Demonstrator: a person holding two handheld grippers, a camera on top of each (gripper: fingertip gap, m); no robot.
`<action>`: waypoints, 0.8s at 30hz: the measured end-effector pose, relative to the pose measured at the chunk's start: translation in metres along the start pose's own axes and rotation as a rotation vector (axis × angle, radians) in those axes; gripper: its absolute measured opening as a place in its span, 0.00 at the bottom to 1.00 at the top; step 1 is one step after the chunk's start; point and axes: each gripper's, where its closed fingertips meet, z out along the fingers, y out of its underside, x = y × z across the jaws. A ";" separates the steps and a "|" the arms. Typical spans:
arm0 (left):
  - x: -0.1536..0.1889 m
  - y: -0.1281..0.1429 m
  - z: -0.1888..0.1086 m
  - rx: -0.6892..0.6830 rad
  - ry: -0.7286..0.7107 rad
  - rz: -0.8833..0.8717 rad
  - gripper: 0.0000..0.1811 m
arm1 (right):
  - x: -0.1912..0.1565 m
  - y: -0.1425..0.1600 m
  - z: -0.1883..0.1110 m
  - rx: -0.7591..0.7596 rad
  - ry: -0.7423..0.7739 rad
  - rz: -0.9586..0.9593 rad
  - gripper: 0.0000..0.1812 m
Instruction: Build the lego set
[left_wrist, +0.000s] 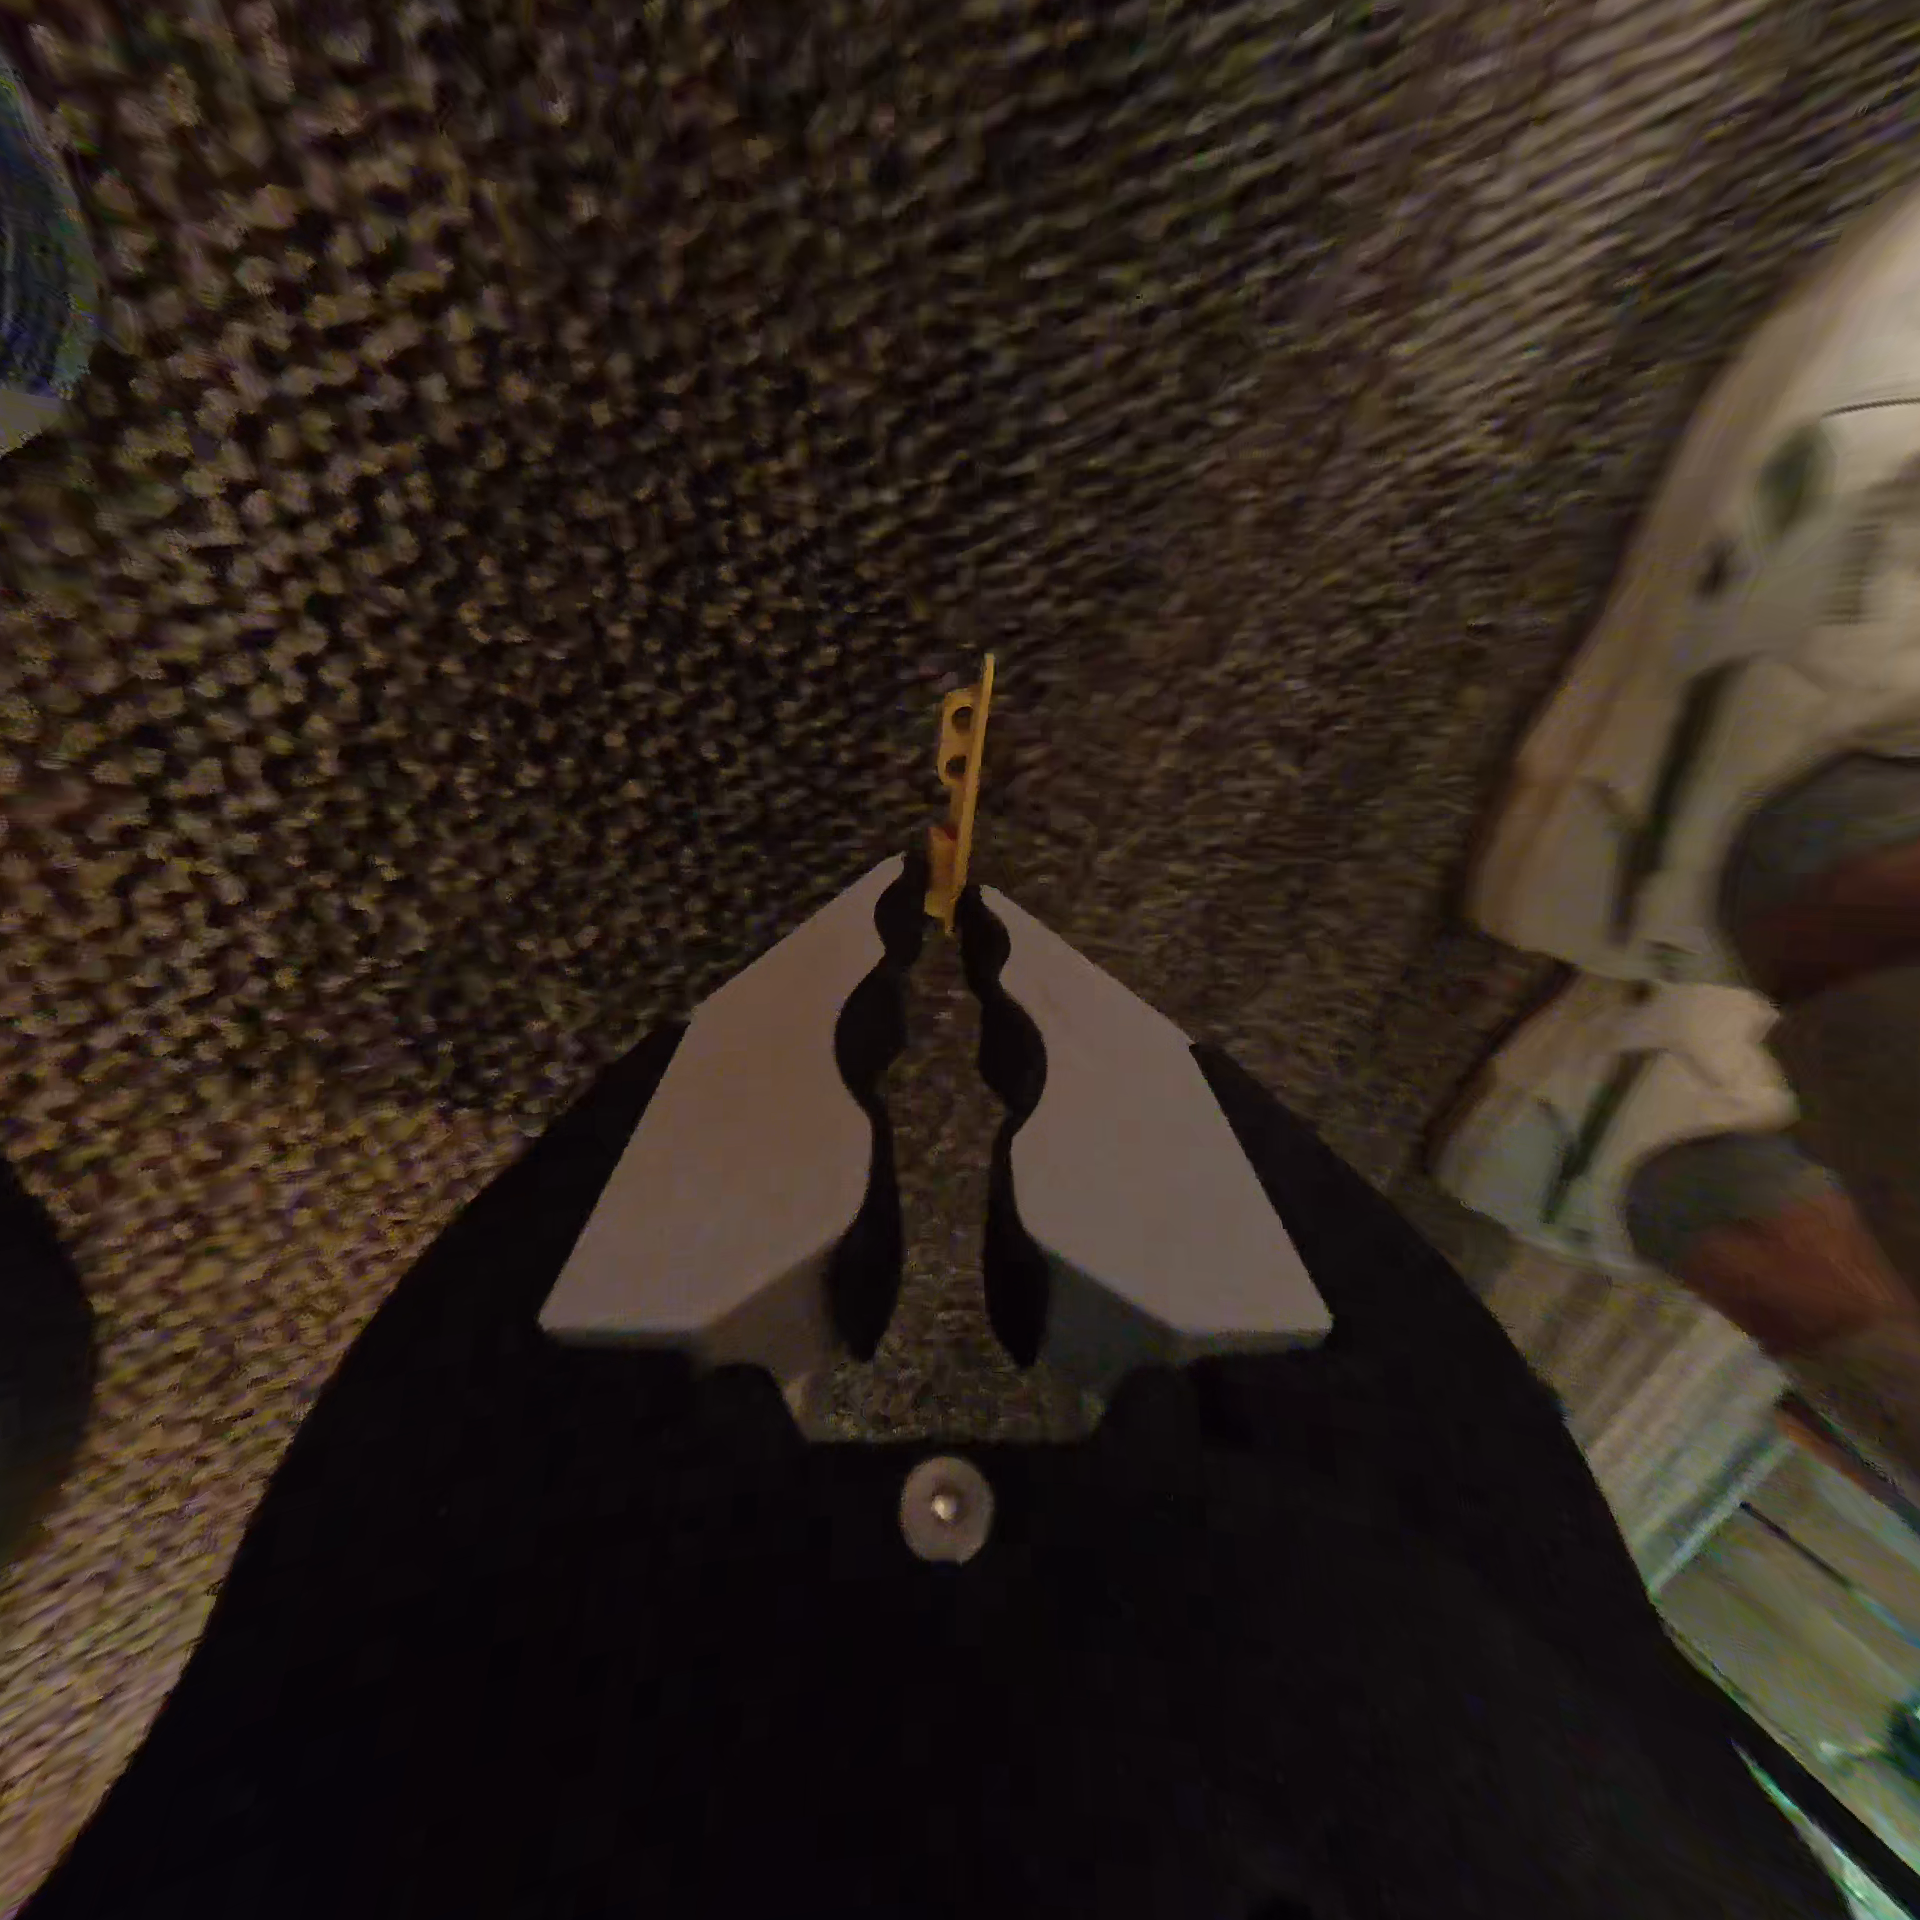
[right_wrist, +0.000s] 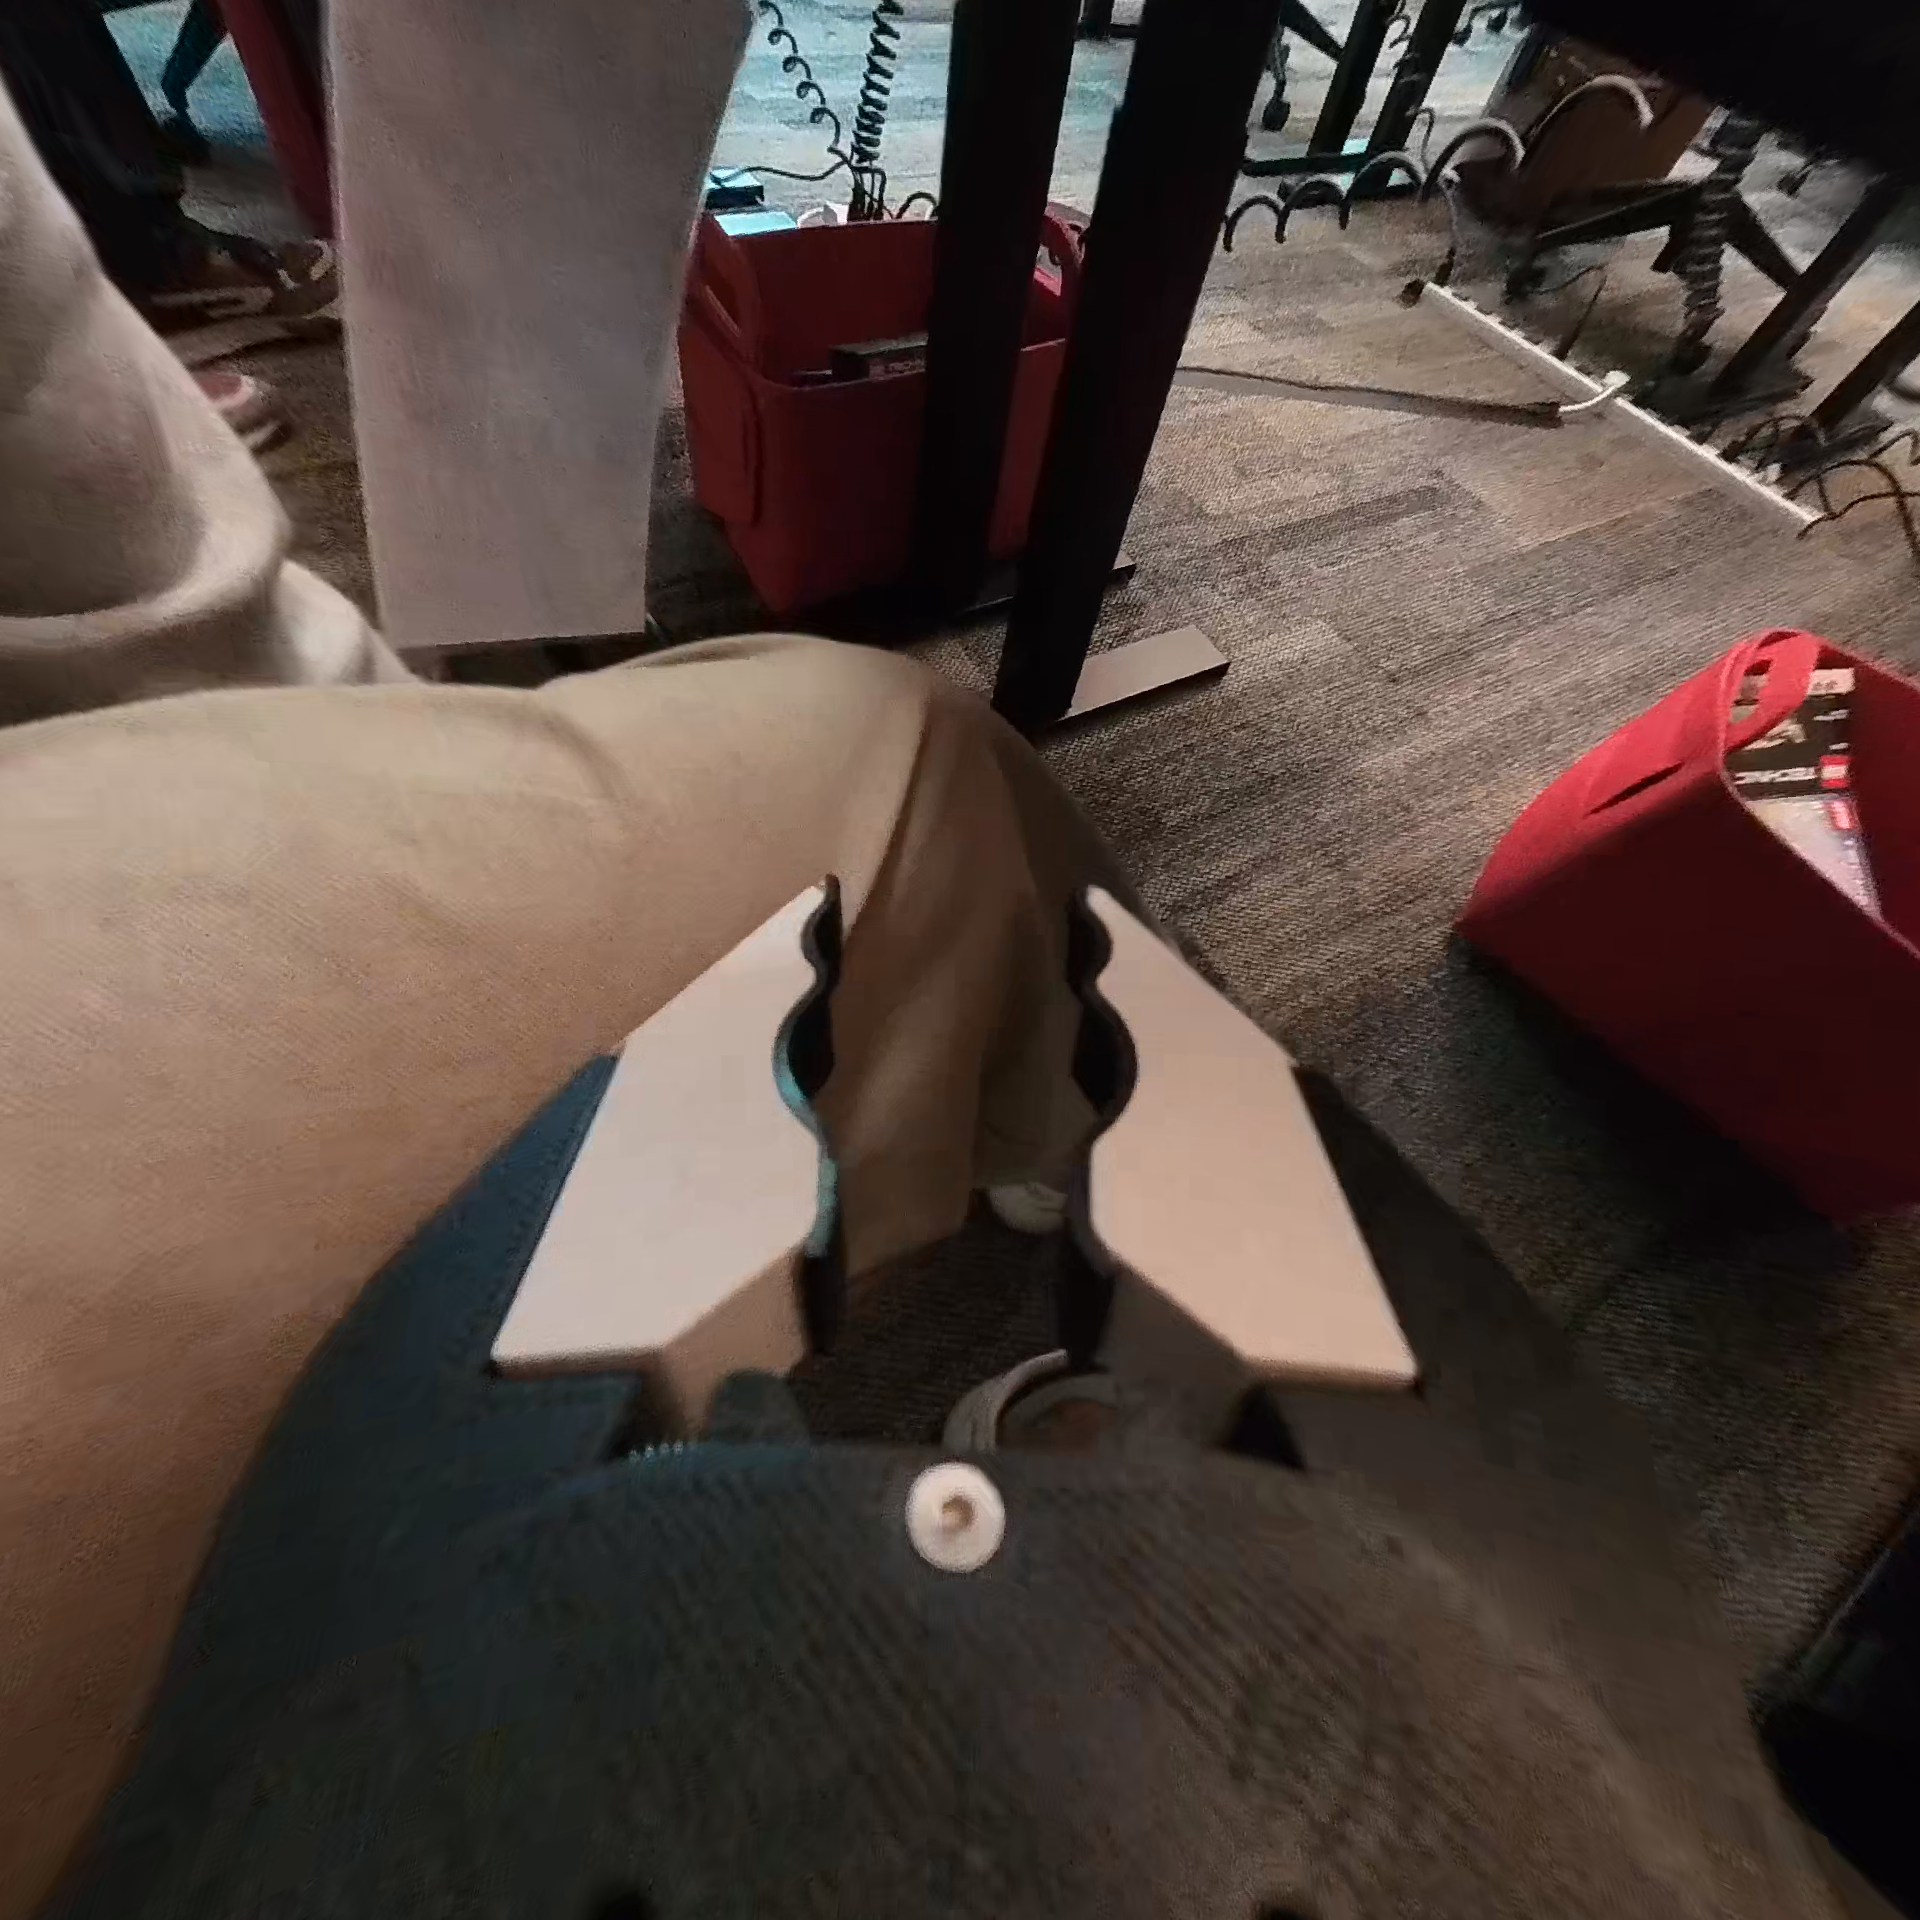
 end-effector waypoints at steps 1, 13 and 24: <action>0.015 -0.002 -0.011 0.029 0.057 0.003 0.03 | 0.001 -0.004 -0.003 0.006 0.008 -0.011 0.22; 0.295 0.109 -0.375 0.198 0.684 0.471 0.02 | -0.016 -0.099 -0.092 0.289 0.045 -0.297 0.18; 0.502 0.275 -0.564 0.419 0.911 1.262 0.03 | -0.041 -0.162 -0.264 0.788 -0.220 0.246 0.12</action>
